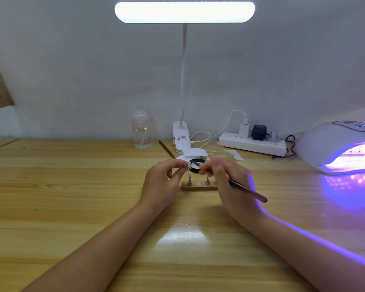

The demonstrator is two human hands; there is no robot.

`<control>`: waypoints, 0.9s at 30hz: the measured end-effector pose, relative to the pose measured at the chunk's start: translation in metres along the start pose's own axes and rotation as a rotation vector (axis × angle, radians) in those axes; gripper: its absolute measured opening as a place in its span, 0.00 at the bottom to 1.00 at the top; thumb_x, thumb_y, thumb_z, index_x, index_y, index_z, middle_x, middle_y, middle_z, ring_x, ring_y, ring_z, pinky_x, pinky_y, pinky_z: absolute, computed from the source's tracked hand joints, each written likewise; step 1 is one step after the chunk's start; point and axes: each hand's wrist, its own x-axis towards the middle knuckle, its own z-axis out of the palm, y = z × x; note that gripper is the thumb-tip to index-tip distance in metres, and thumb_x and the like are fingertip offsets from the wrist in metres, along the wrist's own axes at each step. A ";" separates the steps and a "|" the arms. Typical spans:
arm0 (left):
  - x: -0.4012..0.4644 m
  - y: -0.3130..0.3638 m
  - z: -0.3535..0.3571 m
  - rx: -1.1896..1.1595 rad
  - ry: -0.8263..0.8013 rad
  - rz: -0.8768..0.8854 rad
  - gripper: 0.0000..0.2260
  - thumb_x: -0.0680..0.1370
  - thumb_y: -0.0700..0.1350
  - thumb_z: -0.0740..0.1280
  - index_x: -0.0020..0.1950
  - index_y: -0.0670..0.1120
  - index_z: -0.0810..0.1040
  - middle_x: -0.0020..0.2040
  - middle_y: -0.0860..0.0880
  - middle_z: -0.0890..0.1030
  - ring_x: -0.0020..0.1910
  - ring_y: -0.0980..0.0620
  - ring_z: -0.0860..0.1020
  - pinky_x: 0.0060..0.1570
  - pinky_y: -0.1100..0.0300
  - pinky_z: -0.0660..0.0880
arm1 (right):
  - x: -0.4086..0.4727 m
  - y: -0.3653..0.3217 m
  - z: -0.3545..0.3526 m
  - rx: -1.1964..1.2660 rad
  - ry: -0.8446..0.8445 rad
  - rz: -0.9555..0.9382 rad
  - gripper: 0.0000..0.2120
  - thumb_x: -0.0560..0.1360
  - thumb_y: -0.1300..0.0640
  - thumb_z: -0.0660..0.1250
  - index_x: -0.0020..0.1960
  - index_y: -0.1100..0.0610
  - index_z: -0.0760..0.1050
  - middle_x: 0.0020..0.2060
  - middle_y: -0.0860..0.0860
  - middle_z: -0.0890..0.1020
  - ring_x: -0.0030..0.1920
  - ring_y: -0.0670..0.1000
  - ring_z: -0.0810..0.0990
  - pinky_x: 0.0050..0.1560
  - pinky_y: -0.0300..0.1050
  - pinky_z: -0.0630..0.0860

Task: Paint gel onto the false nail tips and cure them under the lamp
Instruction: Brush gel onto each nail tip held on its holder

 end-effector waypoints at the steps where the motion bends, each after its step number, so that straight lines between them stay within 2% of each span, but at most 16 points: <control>1: 0.000 0.000 0.000 -0.001 0.000 0.000 0.05 0.73 0.39 0.69 0.47 0.45 0.83 0.39 0.49 0.81 0.31 0.56 0.65 0.37 0.60 0.68 | 0.000 0.000 0.000 -0.011 -0.016 -0.003 0.15 0.78 0.46 0.56 0.40 0.48 0.78 0.34 0.39 0.80 0.39 0.39 0.80 0.42 0.32 0.74; 5: 0.000 0.002 0.000 0.000 -0.003 0.004 0.05 0.73 0.38 0.69 0.46 0.45 0.83 0.40 0.47 0.82 0.31 0.55 0.65 0.38 0.59 0.68 | -0.002 0.000 0.000 0.082 -0.012 0.077 0.17 0.77 0.45 0.57 0.36 0.47 0.78 0.30 0.46 0.82 0.34 0.41 0.81 0.39 0.35 0.77; 9: 0.000 0.001 0.001 0.004 -0.001 -0.001 0.05 0.73 0.38 0.69 0.46 0.44 0.83 0.41 0.46 0.82 0.32 0.55 0.66 0.41 0.56 0.69 | 0.000 0.000 0.000 -0.007 -0.018 0.016 0.13 0.78 0.46 0.56 0.40 0.44 0.77 0.34 0.41 0.81 0.41 0.39 0.80 0.43 0.33 0.74; 12: 0.000 0.001 0.001 0.016 -0.011 0.017 0.05 0.73 0.38 0.69 0.46 0.45 0.83 0.42 0.47 0.82 0.32 0.55 0.67 0.42 0.57 0.69 | -0.001 0.002 0.000 0.098 -0.001 0.097 0.17 0.78 0.43 0.58 0.34 0.45 0.78 0.29 0.47 0.82 0.33 0.44 0.81 0.39 0.40 0.78; 14: 0.000 0.001 0.001 0.026 -0.010 0.033 0.05 0.73 0.38 0.69 0.46 0.46 0.83 0.41 0.49 0.82 0.33 0.55 0.67 0.42 0.58 0.69 | -0.001 0.002 0.000 0.109 0.033 0.074 0.17 0.75 0.42 0.56 0.34 0.44 0.78 0.30 0.46 0.82 0.32 0.43 0.81 0.37 0.38 0.77; 17: 0.000 0.001 0.001 0.019 -0.002 0.038 0.05 0.73 0.38 0.69 0.46 0.45 0.83 0.41 0.50 0.82 0.33 0.57 0.67 0.42 0.59 0.69 | 0.000 0.000 -0.001 0.007 0.014 0.008 0.13 0.76 0.45 0.55 0.39 0.43 0.76 0.33 0.39 0.81 0.39 0.38 0.79 0.41 0.31 0.73; 20: -0.001 0.001 0.001 0.016 -0.001 0.036 0.05 0.73 0.38 0.69 0.46 0.46 0.83 0.41 0.52 0.82 0.33 0.56 0.68 0.43 0.56 0.69 | 0.000 0.002 0.000 0.064 0.025 0.054 0.15 0.76 0.47 0.58 0.35 0.46 0.78 0.28 0.44 0.81 0.32 0.42 0.81 0.39 0.40 0.78; 22: -0.001 0.002 0.001 0.015 -0.003 0.038 0.06 0.73 0.38 0.69 0.46 0.46 0.83 0.40 0.52 0.81 0.33 0.56 0.68 0.43 0.57 0.69 | 0.000 0.001 -0.001 0.083 0.046 0.049 0.16 0.75 0.44 0.56 0.35 0.46 0.78 0.28 0.44 0.82 0.32 0.41 0.80 0.37 0.37 0.76; 25: -0.001 0.002 0.001 0.005 -0.002 0.040 0.05 0.73 0.38 0.69 0.46 0.45 0.83 0.40 0.52 0.81 0.33 0.55 0.68 0.43 0.55 0.70 | 0.001 -0.001 -0.002 0.006 0.035 0.032 0.13 0.78 0.45 0.57 0.40 0.43 0.77 0.34 0.38 0.81 0.39 0.37 0.79 0.40 0.29 0.72; 27: -0.001 0.003 0.001 0.001 0.010 0.036 0.05 0.73 0.38 0.69 0.46 0.45 0.83 0.39 0.53 0.80 0.33 0.56 0.68 0.43 0.55 0.70 | 0.000 0.000 -0.001 0.050 0.025 0.074 0.15 0.78 0.45 0.57 0.37 0.45 0.78 0.31 0.42 0.82 0.35 0.40 0.80 0.39 0.34 0.75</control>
